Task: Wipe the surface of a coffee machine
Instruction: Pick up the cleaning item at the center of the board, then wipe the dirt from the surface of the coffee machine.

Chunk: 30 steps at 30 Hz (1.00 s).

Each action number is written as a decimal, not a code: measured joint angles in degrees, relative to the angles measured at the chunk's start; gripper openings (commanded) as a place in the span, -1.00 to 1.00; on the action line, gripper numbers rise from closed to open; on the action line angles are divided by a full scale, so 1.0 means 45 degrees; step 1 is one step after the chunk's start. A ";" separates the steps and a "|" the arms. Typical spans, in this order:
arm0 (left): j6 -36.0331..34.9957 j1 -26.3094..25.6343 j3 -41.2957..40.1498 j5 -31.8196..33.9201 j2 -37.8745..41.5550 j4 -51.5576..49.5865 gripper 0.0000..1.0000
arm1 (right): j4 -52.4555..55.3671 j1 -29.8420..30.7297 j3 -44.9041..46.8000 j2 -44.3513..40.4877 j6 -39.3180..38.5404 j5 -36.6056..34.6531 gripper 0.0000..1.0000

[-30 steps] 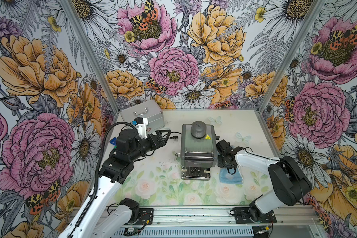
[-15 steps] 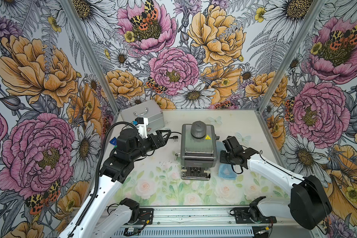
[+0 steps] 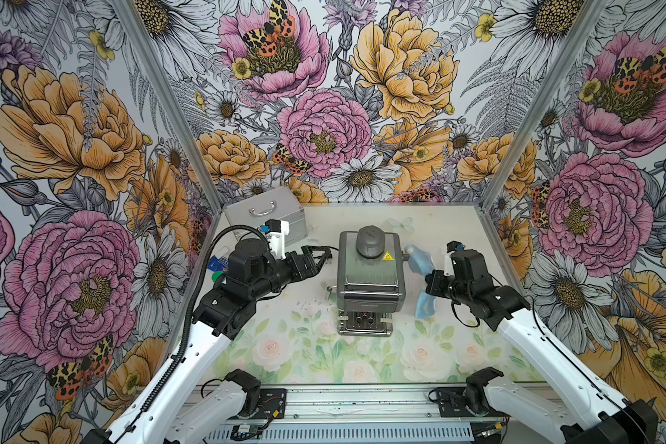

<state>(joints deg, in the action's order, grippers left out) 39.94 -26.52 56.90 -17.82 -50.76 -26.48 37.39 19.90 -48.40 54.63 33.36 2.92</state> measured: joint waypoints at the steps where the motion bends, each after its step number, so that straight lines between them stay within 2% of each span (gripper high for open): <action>1: -0.0010 -0.0039 0.0044 -0.0005 0.0034 -0.0034 0.94 | 0.0083 0.0000 -0.0136 -0.0248 -0.0005 0.0068 -1.00; 6: -0.0257 -0.0393 0.0384 0.0024 0.0078 -0.0126 0.88 | 0.0758 0.0005 -0.1195 -0.1273 -0.0005 0.0248 -1.00; 11: -0.0413 -0.1098 0.0418 0.0563 -0.0102 -0.0165 0.68 | 0.0942 0.0418 -0.2943 -0.1506 -0.0019 0.0670 -1.00; 14: -0.0612 -0.1651 0.0457 0.0981 -0.0597 -0.0170 0.51 | 0.0918 0.0748 -0.3915 -0.1030 -0.0199 0.0918 -1.00; 19: -0.0821 -0.2205 0.0607 0.1486 -0.1637 -0.0316 0.44 | 0.0636 0.0937 -0.4852 0.0194 -0.0447 0.1758 -1.00; 30: -0.0869 -0.2293 0.0699 0.2443 -0.2448 -0.0461 0.40 | -0.0189 0.1078 -0.5382 0.2720 -0.0874 0.3716 -1.00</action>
<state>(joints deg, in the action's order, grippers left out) 36.03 -36.84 60.05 -6.83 -61.78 -28.56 36.53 24.75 -72.62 66.87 29.43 19.64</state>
